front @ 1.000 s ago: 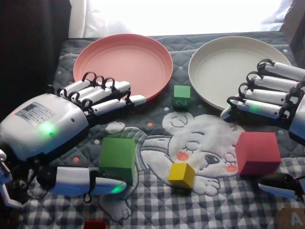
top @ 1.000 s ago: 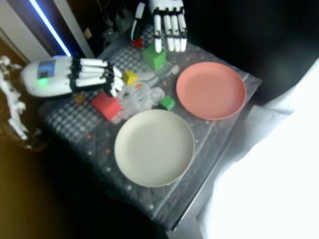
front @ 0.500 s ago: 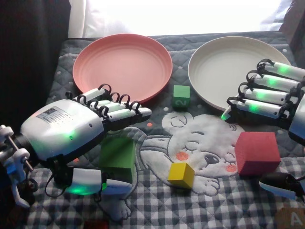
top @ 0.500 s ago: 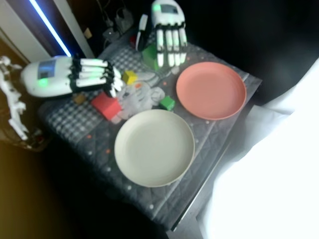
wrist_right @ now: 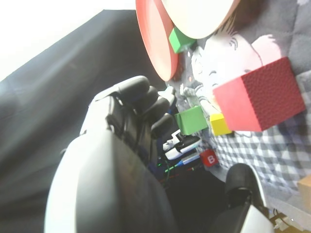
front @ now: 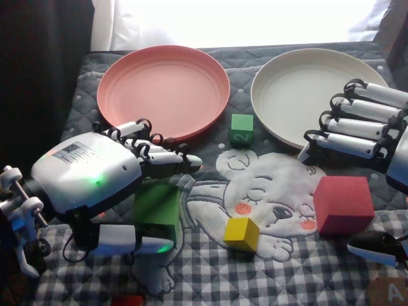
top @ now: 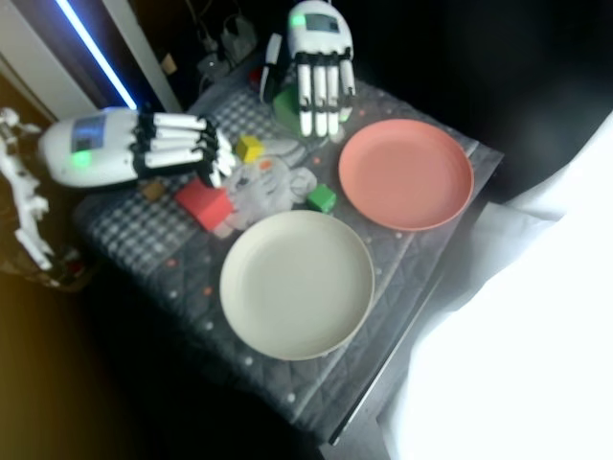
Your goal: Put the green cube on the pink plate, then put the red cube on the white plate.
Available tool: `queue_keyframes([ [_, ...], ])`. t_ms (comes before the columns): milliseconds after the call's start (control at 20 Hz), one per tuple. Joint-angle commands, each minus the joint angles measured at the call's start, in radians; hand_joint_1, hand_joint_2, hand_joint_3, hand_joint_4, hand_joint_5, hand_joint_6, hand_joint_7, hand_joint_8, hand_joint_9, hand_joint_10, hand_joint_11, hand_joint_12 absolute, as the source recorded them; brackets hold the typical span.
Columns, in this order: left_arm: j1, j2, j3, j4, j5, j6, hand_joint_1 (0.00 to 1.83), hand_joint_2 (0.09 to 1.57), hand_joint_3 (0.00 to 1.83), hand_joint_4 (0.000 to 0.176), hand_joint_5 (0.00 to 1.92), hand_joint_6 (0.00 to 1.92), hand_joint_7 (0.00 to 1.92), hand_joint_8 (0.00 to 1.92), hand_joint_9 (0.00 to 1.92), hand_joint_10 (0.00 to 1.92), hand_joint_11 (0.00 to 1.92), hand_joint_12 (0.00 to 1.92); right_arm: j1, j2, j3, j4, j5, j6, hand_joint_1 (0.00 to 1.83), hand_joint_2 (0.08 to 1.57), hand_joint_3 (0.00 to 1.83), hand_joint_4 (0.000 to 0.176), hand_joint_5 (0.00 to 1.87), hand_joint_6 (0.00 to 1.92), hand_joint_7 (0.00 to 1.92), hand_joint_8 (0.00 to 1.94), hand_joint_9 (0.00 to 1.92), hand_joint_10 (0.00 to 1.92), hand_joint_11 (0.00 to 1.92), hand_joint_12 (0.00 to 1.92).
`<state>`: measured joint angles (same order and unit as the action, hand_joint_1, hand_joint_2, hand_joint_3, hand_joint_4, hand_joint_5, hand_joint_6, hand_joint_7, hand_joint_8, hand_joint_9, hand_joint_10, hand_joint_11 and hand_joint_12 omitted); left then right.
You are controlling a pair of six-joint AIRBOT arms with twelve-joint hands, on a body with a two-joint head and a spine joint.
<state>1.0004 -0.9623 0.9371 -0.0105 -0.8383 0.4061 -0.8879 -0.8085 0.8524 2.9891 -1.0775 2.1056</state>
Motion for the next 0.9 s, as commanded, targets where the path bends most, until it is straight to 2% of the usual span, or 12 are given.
queue_keyframes([
  [0, 0.011, -0.022, 0.008, -0.006, -0.007, -0.008, 0.96, 1.14, 0.01, 0.000, 0.65, 0.04, 0.81, 0.10, 0.57, 0.86, 0.42, 1.56, 0.010, 0.001, 0.001, 0.020, -0.119, 0.001, 0.81, 0.65, 0.51, 0.000, 0.26, 0.91, 0.33, 0.79, 0.14, 1.07, 0.00, 1.62],
  [50, 0.011, -0.023, 0.011, -0.006, -0.005, -0.008, 1.17, 1.20, 0.00, 0.000, 0.66, 1.02, 0.90, 1.02, 0.76, 1.05, 0.65, 1.50, 0.010, 0.001, 0.001, 0.020, -0.119, 0.001, 0.80, 0.65, 0.53, 0.000, 0.24, 0.95, 0.31, 0.83, 0.13, 1.12, 0.00, 1.65],
  [100, 0.011, -0.025, 0.014, -0.007, -0.005, -0.008, 1.31, 1.22, 0.00, 0.000, 0.60, 1.20, 0.80, 1.26, 0.83, 1.42, 0.70, 1.58, 0.010, 0.001, 0.001, 0.020, -0.119, 0.001, 0.80, 0.65, 0.54, 0.000, 0.23, 0.98, 0.30, 0.86, 0.12, 1.14, 0.00, 1.65],
  [200, 0.011, -0.029, 0.022, -0.017, -0.008, -0.008, 1.35, 1.20, 0.00, 0.000, 0.68, 1.18, 0.78, 1.29, 0.90, 1.45, 0.79, 1.54, 0.011, 0.001, 0.001, 0.020, -0.119, 0.001, 0.80, 0.67, 0.53, 0.000, 0.24, 0.99, 0.30, 0.89, 0.13, 1.15, 0.00, 1.67],
  [250, 0.011, -0.030, 0.024, -0.024, -0.019, -0.008, 1.21, 1.24, 0.01, 0.000, 0.68, 1.26, 0.79, 1.43, 0.85, 1.38, 0.82, 1.57, 0.011, 0.001, 0.001, 0.020, -0.119, 0.001, 0.79, 0.67, 0.53, 0.000, 0.23, 0.99, 0.28, 0.88, 0.10, 1.14, 0.00, 1.66],
  [300, 0.011, -0.029, 0.024, -0.032, -0.042, -0.008, 1.31, 1.22, 0.00, 0.000, 0.68, 1.21, 0.75, 1.36, 0.87, 1.47, 0.82, 1.56, 0.011, 0.002, 0.001, 0.020, -0.119, 0.001, 0.79, 0.67, 0.53, 0.000, 0.24, 0.99, 0.28, 0.88, 0.10, 1.14, 0.00, 1.66],
  [400, 0.010, -0.015, 0.021, -0.045, -0.096, -0.008, 1.34, 1.23, 0.00, 0.000, 0.64, 1.32, 0.70, 1.37, 0.81, 1.50, 0.69, 1.52, 0.010, 0.002, 0.001, 0.020, -0.119, 0.001, 0.76, 0.69, 0.51, 0.000, 0.24, 0.99, 0.29, 0.89, 0.13, 1.13, 0.00, 1.65],
  [500, 0.004, 0.005, 0.015, -0.059, -0.167, -0.008, 1.32, 1.25, 0.00, 0.000, 0.63, 1.41, 0.69, 1.38, 0.72, 1.56, 0.48, 1.62, 0.010, 0.002, 0.002, 0.020, -0.119, 0.001, 0.78, 0.68, 0.50, 0.000, 0.23, 0.99, 0.27, 0.88, 0.11, 1.11, 0.00, 1.65],
  [600, -0.011, 0.025, 0.015, -0.073, -0.244, -0.008, 1.33, 1.25, 0.00, 0.000, 0.66, 1.26, 0.75, 1.40, 0.69, 1.64, 0.45, 1.78, 0.010, 0.001, 0.003, 0.020, -0.119, 0.001, 0.80, 0.67, 0.51, 0.000, 0.23, 0.98, 0.26, 0.87, 0.10, 1.11, 0.00, 1.67],
  [650, -0.020, 0.030, 0.017, -0.081, -0.267, -0.008, 1.20, 1.26, 0.00, 0.000, 0.65, 1.28, 0.77, 1.49, 0.67, 1.49, 0.51, 1.83, 0.010, 0.000, 0.004, 0.020, -0.119, 0.001, 0.81, 0.67, 0.51, 0.000, 0.23, 0.97, 0.26, 0.86, 0.11, 1.11, 0.00, 1.65],
  [800, -0.068, 0.037, 0.043, -0.099, -0.311, -0.008, 1.16, 1.25, 0.00, 0.000, 0.67, 1.30, 0.80, 1.44, 0.71, 1.36, 0.62, 1.81, 0.010, -0.007, 0.008, 0.020, -0.119, 0.001, 0.80, 0.70, 0.50, 0.000, 0.24, 0.95, 0.29, 0.84, 0.14, 1.08, 0.00, 1.61],
  [850, -0.084, 0.036, 0.058, -0.104, -0.316, -0.008, 1.19, 1.24, 0.00, 0.000, 0.68, 1.25, 0.83, 1.42, 0.76, 1.33, 0.67, 1.76, 0.010, -0.010, 0.010, 0.020, -0.119, 0.001, 0.83, 0.71, 0.50, 0.000, 0.24, 0.95, 0.28, 0.83, 0.14, 1.07, 0.00, 1.61],
])
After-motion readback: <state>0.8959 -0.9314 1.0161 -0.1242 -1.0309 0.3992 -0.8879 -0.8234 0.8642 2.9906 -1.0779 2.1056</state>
